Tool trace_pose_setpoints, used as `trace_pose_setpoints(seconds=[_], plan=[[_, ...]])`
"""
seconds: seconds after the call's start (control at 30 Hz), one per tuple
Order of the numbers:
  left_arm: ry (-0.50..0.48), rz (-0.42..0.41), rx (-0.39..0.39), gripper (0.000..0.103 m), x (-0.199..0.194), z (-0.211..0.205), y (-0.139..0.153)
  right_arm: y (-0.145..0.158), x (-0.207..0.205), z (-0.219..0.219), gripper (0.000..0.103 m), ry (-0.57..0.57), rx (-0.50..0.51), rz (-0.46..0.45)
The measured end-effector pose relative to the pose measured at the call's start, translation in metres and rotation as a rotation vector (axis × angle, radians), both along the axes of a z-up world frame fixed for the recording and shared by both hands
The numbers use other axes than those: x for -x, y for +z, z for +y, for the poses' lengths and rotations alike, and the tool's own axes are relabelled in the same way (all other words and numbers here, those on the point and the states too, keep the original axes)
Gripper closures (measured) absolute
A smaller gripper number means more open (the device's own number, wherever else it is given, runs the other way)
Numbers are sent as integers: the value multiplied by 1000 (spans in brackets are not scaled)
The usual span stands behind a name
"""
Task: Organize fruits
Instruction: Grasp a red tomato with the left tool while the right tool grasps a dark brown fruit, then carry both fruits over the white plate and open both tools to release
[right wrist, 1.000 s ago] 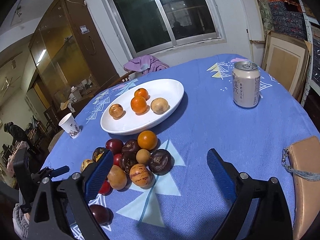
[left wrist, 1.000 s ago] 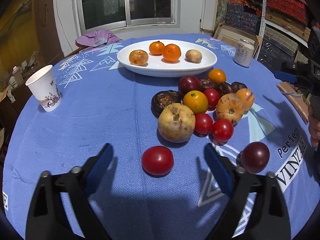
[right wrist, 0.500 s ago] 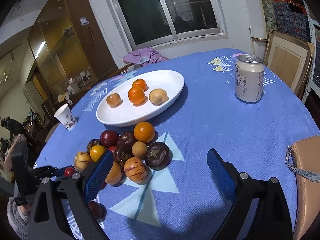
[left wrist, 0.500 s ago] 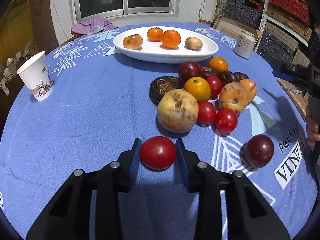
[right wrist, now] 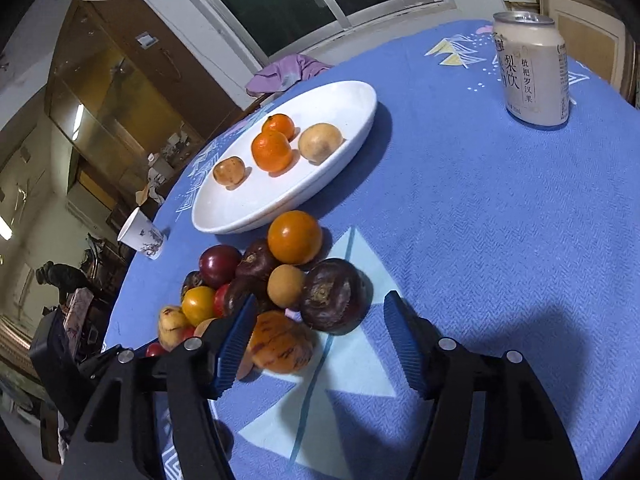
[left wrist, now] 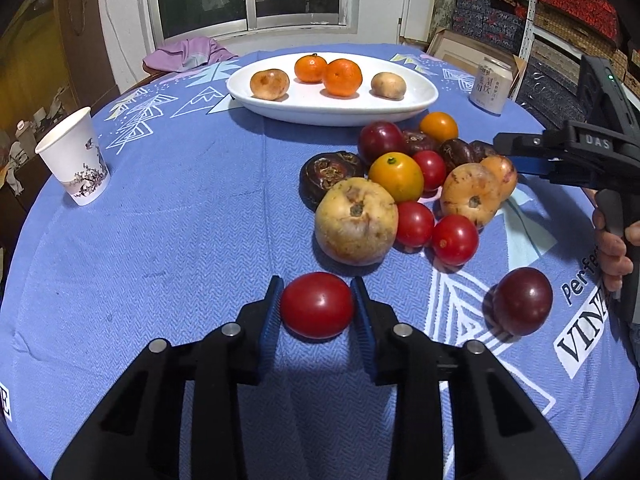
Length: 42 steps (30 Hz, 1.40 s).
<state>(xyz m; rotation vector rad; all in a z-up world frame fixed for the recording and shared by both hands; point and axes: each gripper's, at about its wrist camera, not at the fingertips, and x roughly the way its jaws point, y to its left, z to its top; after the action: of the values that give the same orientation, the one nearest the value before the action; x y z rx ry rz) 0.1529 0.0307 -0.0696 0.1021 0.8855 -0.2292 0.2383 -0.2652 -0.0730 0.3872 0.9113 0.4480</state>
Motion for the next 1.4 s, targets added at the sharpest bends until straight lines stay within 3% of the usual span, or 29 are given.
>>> trace_pose_setpoints(seconds=[0.27, 0.47, 0.53, 0.9, 1.1, 1.27, 1.4], plan=[[0, 0, 0, 68, 0, 0, 0, -11, -15, -6, 64, -20, -75, 55], [-1, 1, 8, 69, 0, -1, -1, 0, 1, 15, 70, 24, 113, -46], [-5, -1, 16, 69, 1, 0, 0, 3, 6, 18, 78, 28, 135, -67], [2, -53, 37, 70, 4, 4, 10, 10, 12, 4, 80, 22, 84, -91], [22, -85, 99, 70, 2, 15, 25, 21, 16, -9, 80, -14, 45, -118], [53, -136, 107, 70, -34, 15, 63, 52, 12, -13, 80, -38, 12, -196], [54, -145, 121, 70, -77, 1, 84, 76, -17, -1, 80, -46, 18, -222]])
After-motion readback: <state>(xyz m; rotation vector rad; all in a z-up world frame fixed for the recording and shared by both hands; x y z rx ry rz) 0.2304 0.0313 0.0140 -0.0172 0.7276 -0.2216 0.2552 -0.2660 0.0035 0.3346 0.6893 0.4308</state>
